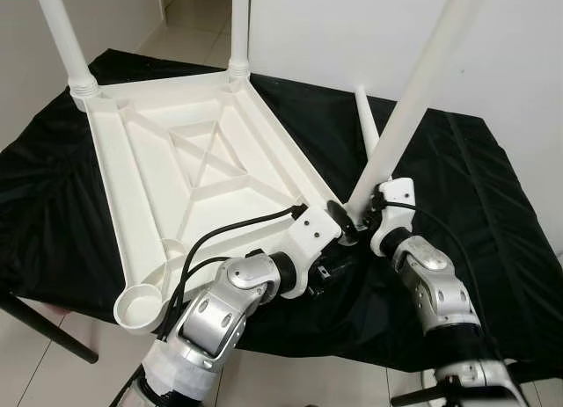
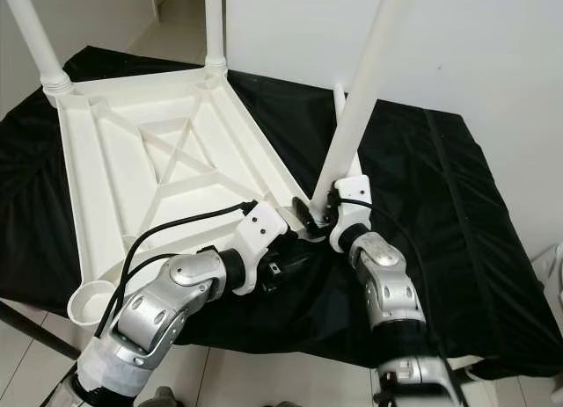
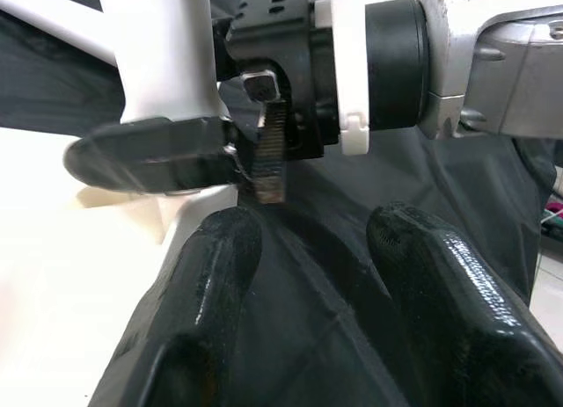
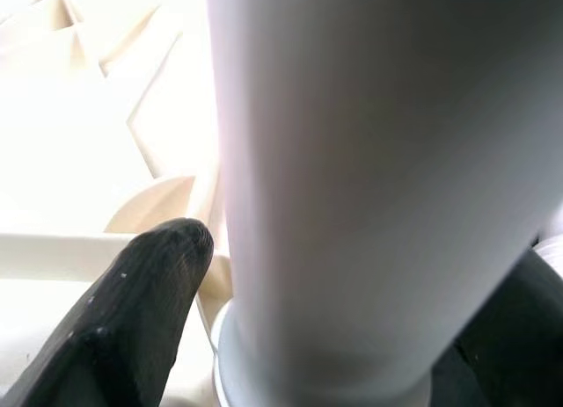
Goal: Building children table
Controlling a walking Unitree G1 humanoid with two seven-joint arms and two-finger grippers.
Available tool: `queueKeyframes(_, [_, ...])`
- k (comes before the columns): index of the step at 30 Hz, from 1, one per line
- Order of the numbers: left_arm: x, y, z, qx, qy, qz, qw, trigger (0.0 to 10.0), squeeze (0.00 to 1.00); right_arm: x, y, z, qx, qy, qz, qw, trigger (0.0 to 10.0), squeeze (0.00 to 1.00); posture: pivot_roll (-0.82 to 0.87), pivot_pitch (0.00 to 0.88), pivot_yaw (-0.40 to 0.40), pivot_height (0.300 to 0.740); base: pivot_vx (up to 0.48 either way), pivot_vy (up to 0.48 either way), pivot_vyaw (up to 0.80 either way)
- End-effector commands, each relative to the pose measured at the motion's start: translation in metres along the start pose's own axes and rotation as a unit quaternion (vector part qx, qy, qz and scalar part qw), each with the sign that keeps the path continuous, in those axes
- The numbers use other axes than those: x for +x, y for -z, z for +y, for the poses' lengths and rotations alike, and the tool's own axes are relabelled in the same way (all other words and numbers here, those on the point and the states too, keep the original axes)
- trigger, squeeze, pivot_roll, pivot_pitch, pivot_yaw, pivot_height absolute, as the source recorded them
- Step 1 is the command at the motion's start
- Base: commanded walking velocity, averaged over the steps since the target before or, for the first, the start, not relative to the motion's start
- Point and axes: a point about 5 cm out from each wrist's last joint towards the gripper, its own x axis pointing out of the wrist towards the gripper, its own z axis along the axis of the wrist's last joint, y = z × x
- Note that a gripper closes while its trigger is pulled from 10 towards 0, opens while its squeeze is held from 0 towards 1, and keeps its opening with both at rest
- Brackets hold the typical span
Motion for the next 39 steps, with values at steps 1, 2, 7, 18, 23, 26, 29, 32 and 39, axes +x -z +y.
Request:
queueKeyframes(1, [0.001,-0.003,-0.001,0.007,0.000,-0.002,1.000,10.0,0.00,0.004,0.002,0.002,-0.017,-0.030,0.009,0.999,10.0,0.00,0.14,0.047,-0.101,0.740,0.000,0.000,0.00])
queueKeyframes(2, [0.001,-0.003,-0.001,0.008,0.000,-0.002,1.000,10.0,0.00,0.004,0.002,0.002,-0.019,-0.039,0.011,0.999,10.0,0.00,0.14,0.047,-0.101,0.740,0.000,0.000,0.00])
queueKeyframes(7, [0.000,-0.003,0.000,0.008,-0.002,-0.002,1.000,10.0,0.00,0.007,0.004,-0.001,-0.035,-0.065,0.023,0.997,9.1,0.00,0.15,0.044,-0.103,0.740,0.000,0.000,0.00])
queueKeyframes(18, [-0.001,-0.002,-0.001,0.007,0.001,0.001,1.000,10.0,0.00,0.006,0.006,-0.005,-0.045,-0.121,0.011,0.992,0.0,0.00,0.15,0.046,-0.101,0.740,0.000,0.000,0.00])
queueKeyframes(23, [0.000,-0.002,-0.001,0.008,0.003,0.001,1.000,10.0,0.00,0.005,0.009,-0.004,-0.033,-0.119,0.009,0.992,0.0,0.00,0.15,0.046,-0.100,0.740,0.000,0.000,0.00])
queueKeyframes(26, [-0.001,-0.002,-0.001,0.009,0.003,0.002,1.000,10.0,0.00,0.005,0.013,-0.004,-0.018,-0.096,0.015,0.995,0.0,0.00,0.15,0.047,-0.103,0.740,0.000,0.000,0.00])
queueKeyframes(29, [-0.001,-0.001,-0.001,0.009,0.003,0.002,1.000,10.0,0.00,0.006,0.018,-0.004,-0.009,-0.065,0.029,0.997,0.0,0.00,0.15,0.046,-0.104,0.740,0.000,0.000,0.00])
queueKeyframes(32, [-0.002,-0.001,-0.002,0.007,0.003,0.003,1.000,10.0,0.00,0.007,0.023,0.004,0.021,-0.002,0.036,0.999,0.0,0.00,0.15,0.050,-0.104,0.740,0.000,0.000,0.00])
queueKeyframes(39, [-0.001,-0.001,-0.003,0.006,0.005,0.002,1.000,10.0,0.00,0.008,0.019,0.015,0.063,0.098,0.021,0.993,0.0,0.00,0.14,0.053,-0.104,0.740,0.000,0.000,0.00])
